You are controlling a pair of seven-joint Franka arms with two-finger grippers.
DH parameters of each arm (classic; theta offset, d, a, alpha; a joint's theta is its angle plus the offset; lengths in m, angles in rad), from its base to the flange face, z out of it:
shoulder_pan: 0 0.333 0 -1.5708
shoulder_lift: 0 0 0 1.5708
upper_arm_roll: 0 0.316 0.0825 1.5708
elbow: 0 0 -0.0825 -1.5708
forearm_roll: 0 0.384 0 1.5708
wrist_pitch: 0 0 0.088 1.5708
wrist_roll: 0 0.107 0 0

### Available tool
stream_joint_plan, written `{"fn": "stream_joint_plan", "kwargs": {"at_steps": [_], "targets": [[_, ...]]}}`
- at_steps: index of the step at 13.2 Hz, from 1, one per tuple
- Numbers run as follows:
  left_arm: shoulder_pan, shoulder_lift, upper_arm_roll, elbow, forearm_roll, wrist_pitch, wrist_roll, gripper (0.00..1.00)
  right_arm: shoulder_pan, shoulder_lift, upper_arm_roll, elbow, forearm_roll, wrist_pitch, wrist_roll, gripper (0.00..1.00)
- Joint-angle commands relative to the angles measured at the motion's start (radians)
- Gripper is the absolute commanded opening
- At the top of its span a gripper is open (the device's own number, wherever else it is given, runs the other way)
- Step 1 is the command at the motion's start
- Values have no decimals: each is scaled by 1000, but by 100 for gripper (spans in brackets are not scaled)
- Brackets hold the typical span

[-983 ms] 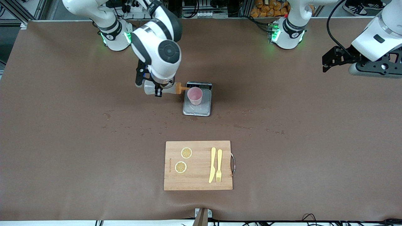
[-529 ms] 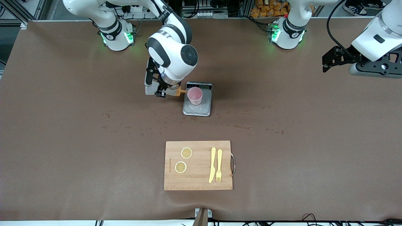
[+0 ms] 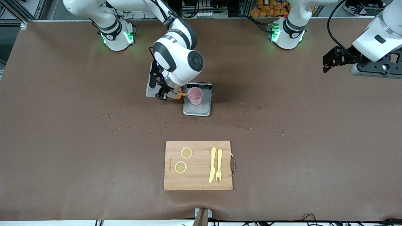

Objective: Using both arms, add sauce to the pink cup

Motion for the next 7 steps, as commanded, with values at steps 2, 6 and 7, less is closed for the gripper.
{"fn": "stream_joint_plan", "kwargs": {"at_steps": [2, 6, 7], "targets": [[4, 2, -4, 5, 6, 11, -18, 100, 27, 17, -8, 27, -29, -37, 6, 33], [4, 2, -4, 5, 6, 11, -18, 100, 15, 1, -8, 24, -35, -45, -41, 28], [4, 2, -4, 5, 6, 11, -18, 100, 5, -11, -8, 24, -29, -45, -52, 25]]}}
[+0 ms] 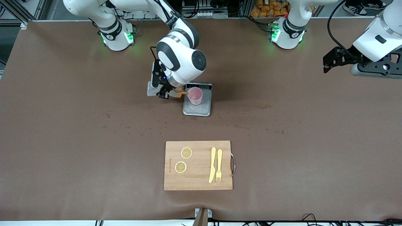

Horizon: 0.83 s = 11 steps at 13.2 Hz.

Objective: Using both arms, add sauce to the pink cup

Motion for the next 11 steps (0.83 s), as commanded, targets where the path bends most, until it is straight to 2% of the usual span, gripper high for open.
{"fn": "stream_joint_plan", "kwargs": {"at_steps": [1, 2, 11], "targets": [[3, 2, -4, 5, 6, 7, -18, 100, -31, -36, -1, 20, -9, -24, -48, 23], [3, 2, -4, 5, 6, 7, -18, 100, -55, -54, 2, 22, 3, -18, -68, 23], [3, 0, -4, 10, 3, 8, -19, 100, -319, -221, -1, -38, 326, 126, -407, 20]]}}
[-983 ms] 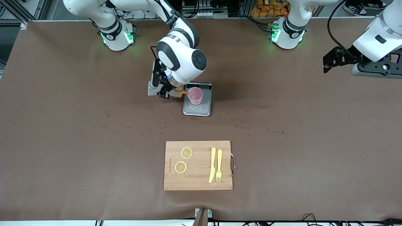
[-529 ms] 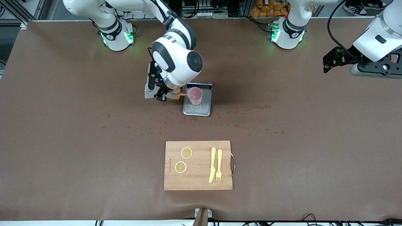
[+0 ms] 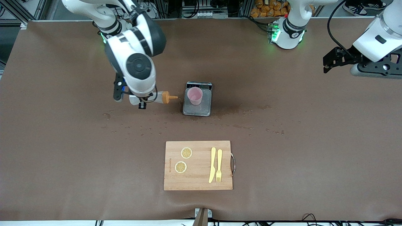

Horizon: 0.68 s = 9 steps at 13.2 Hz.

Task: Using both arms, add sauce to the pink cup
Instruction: 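Carry the sauce bottle with the right gripper back to its spot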

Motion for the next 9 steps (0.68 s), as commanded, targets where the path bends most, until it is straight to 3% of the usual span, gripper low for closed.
{"fn": "stream_joint_plan", "kwargs": {"at_steps": [1, 9], "targets": [[3, -2, -2, 11, 5, 7, -21, 100, -86, -81, 13, -73, 111, 51, -114, 20], [12, -13, 0, 17, -7, 7, -94, 100, -427, -94, 12, -152, 555, 60, -620, 19]]}}
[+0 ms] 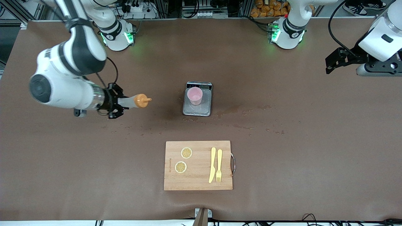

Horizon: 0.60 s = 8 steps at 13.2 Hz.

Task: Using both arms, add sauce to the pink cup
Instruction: 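Carry the sauce bottle with the right gripper back to its spot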

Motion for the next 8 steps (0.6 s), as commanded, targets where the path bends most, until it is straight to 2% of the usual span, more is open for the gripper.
{"fn": "stream_joint_plan", "kwargs": {"at_steps": [1, 4, 6, 8], "targets": [[5, -10, -2, 7, -10, 4, -18, 100, -122, -22, 18, -67, 157, 8, -173, 19], [4, -11, -7, 7, -13, 2, -18, 100, -168, 16, 18, -69, 225, 3, -278, 20], [4, -11, -5, 7, -26, 2, -19, 100, -211, 64, 16, -70, 321, -4, -359, 20], [4, -11, -4, 7, -26, 2, -26, 100, -266, 114, 16, -70, 373, -41, -471, 20]]}}
